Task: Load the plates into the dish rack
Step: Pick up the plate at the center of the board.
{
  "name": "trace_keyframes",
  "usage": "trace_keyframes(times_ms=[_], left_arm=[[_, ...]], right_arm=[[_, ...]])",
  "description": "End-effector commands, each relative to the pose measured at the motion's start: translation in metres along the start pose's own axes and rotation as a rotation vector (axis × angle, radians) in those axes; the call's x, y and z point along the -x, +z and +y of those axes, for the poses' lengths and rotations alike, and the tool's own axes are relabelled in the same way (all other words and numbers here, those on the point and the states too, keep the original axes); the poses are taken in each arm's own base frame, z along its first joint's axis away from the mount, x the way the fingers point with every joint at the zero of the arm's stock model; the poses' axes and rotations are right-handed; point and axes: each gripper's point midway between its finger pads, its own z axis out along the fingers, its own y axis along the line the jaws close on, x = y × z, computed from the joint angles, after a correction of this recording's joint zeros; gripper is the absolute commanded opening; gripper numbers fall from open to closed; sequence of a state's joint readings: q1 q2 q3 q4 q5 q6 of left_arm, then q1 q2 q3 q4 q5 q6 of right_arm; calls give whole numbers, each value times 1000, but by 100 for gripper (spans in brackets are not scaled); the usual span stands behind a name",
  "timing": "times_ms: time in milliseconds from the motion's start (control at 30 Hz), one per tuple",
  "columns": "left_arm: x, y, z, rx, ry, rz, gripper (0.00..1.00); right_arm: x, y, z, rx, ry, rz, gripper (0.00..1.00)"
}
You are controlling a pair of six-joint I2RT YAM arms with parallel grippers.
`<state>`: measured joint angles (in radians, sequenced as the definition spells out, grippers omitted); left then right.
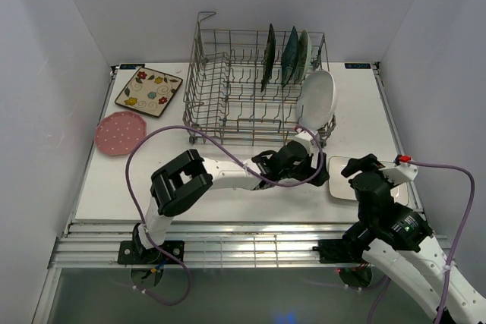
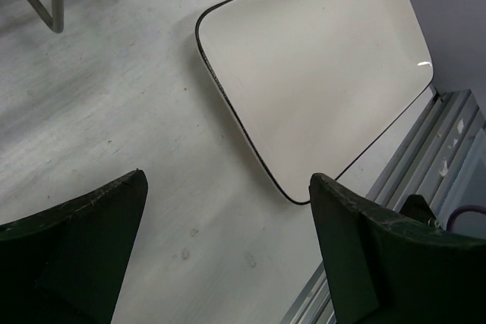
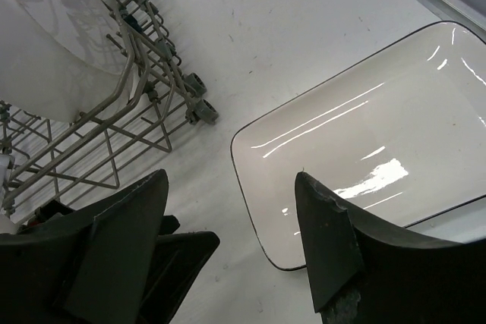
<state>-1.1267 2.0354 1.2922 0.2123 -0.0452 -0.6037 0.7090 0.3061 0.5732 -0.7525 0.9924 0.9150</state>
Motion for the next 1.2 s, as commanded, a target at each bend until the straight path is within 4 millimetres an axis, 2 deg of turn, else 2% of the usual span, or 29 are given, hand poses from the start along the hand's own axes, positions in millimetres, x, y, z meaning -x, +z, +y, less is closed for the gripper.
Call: trace_keyframes(times_ms=[0,33,67,267,567,833,1167], left_arm=[[26,1,-28,-14,-36,-74,98],[22,5,-22,23,-34,-66,98],[30,6,-28,27,-36,-82,98],[16,20,-33,22,-76,-31,98],[16,38,-33,98,-175,22,98],[-1,50,-34,92,-221,79,97],[-13,59,-35,95,-255,119,74]], right_arm=[[21,-6,-6,-21,80,-67,73],[22,-6,-6,-18,84,-66,73],[23,-8,-6,-13,92,-69,73],[27,-9,-7,-20,83,-69,72],[37,-14,-8,-23,101,-84,72],[36,-12,-10,-33,98,-88,72],[35,-12,-10,-37,95,-85,72]])
